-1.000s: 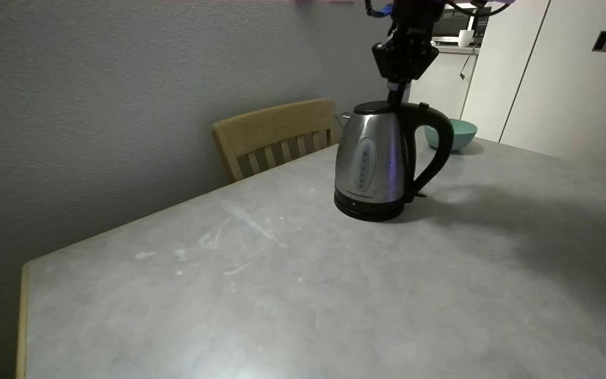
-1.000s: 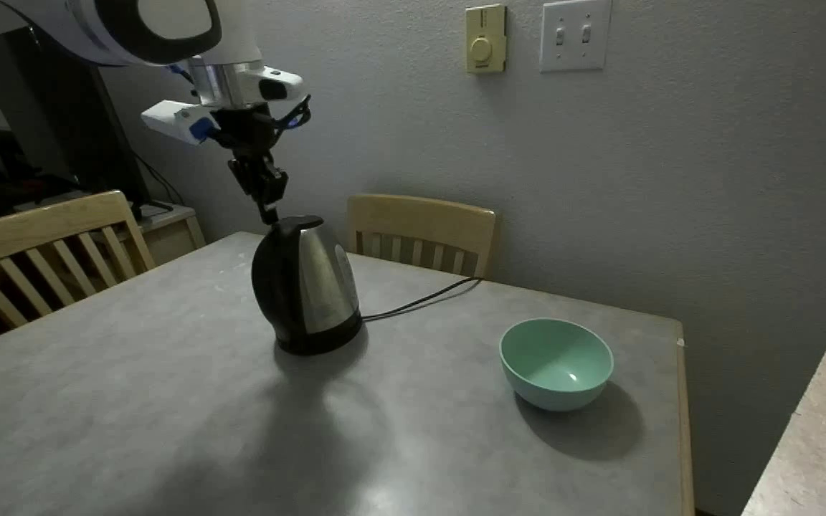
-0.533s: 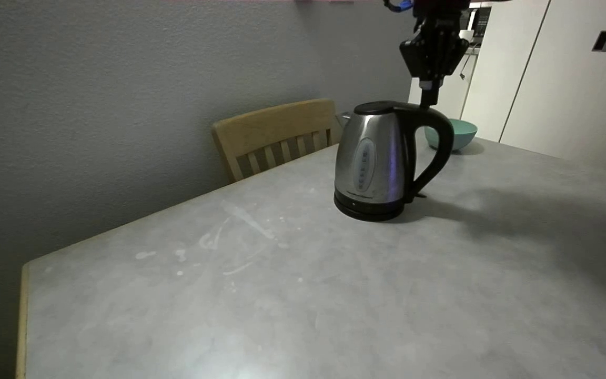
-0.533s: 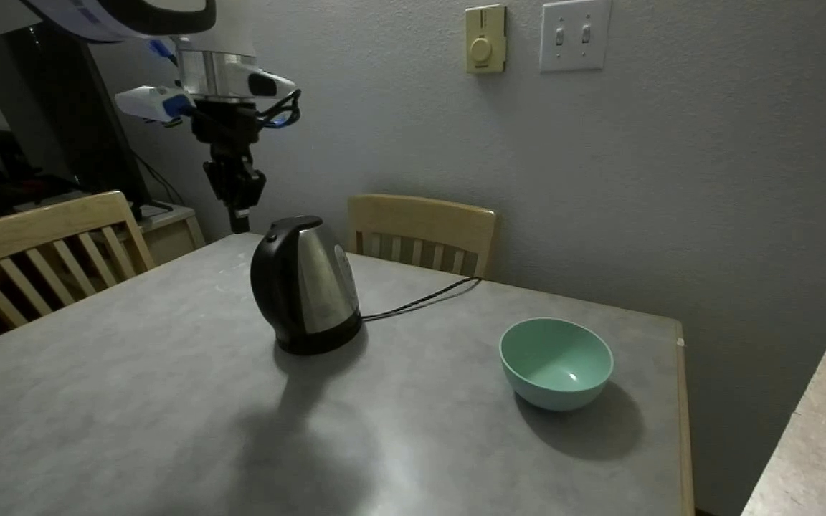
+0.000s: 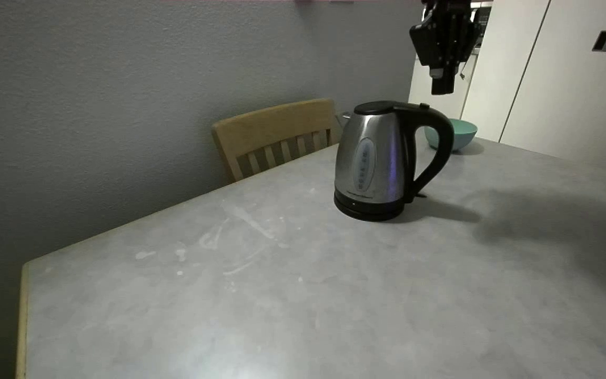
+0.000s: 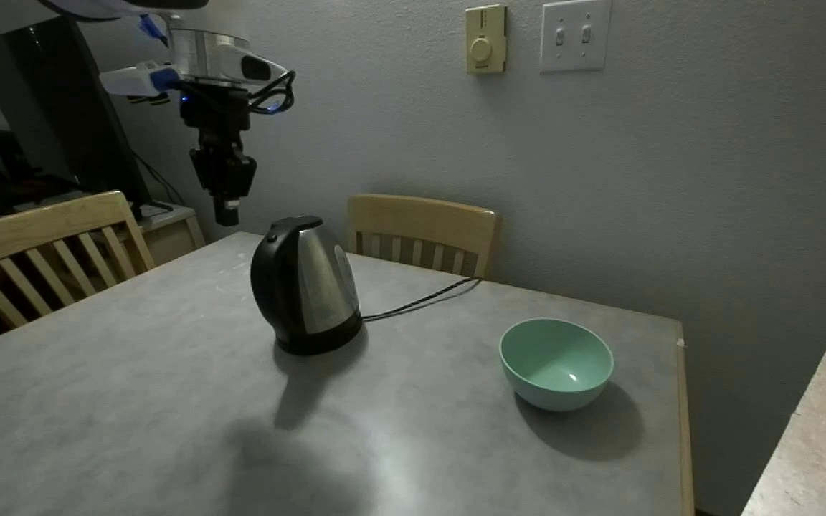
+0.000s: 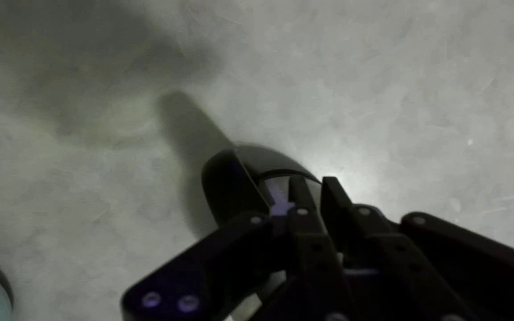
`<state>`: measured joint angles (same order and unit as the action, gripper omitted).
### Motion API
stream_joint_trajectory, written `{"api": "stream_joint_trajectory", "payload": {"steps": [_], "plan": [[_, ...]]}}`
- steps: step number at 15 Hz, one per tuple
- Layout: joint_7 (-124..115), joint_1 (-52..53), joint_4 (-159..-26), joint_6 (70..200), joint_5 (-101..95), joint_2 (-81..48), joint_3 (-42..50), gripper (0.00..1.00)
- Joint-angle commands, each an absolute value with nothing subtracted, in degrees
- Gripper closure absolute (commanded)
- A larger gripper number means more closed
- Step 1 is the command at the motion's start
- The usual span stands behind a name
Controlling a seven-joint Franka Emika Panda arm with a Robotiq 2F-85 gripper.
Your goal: Close the kettle
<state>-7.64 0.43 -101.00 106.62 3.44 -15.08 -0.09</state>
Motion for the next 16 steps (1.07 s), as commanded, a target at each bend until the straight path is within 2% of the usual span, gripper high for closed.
{"api": "stream_joint_trajectory", "payload": {"steps": [1,2,3,5,6,7,8,11,16], "plan": [[-5.2,0.0,-98.8,101.7,4.2,-15.6,-0.1,0.53],[-5.0,0.0,-98.3,100.3,4.1,-16.0,-0.1,0.45],[-6.8,0.5,-99.9,103.2,3.6,-15.2,0.0,0.63],[-6.5,0.5,-99.5,102.0,3.6,-15.4,0.0,0.49],[-6.4,0.5,-99.4,101.9,3.6,-15.4,0.0,0.45],[-6.4,0.5,-99.4,101.9,3.6,-15.4,0.0,0.19],[-6.6,0.6,-99.4,101.9,3.5,-15.5,0.0,0.19],[-6.7,0.6,-99.1,101.8,3.4,-15.7,0.0,0.01],[-5.5,0.9,-98.1,99.8,2.7,-16.4,-0.3,0.0]]}}
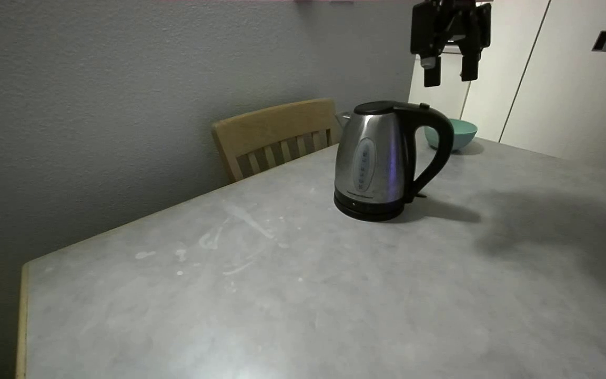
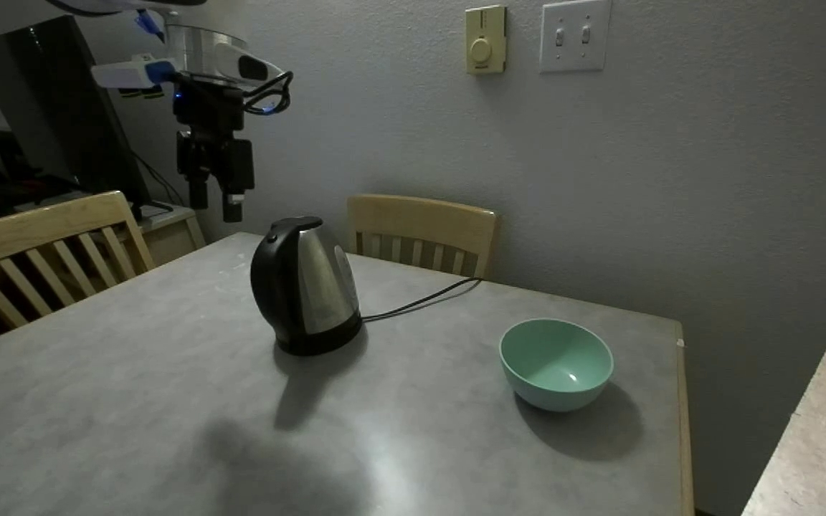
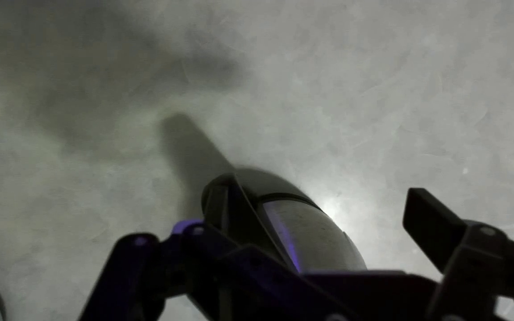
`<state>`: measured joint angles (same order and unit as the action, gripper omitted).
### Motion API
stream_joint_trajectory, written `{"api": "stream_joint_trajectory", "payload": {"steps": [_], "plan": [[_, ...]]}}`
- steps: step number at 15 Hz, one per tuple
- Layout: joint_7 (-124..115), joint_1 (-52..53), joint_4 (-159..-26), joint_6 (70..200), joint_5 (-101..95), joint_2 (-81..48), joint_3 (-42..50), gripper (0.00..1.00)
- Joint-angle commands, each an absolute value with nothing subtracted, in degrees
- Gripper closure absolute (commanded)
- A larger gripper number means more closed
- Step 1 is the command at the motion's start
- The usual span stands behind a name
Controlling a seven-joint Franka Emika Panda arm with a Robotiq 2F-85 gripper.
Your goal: Close the kettle
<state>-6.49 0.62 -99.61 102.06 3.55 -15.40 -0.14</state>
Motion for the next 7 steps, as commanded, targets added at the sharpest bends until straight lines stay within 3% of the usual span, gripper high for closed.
{"api": "stream_joint_trajectory", "payload": {"steps": [1,7], "plan": [[-5.2,1.1,-97.7,99.1,2.5,-16.8,-0.4,0.0],[-5.8,1.4,-99.1,99.8,3.3,-15.8,-0.5,0.0]]}}
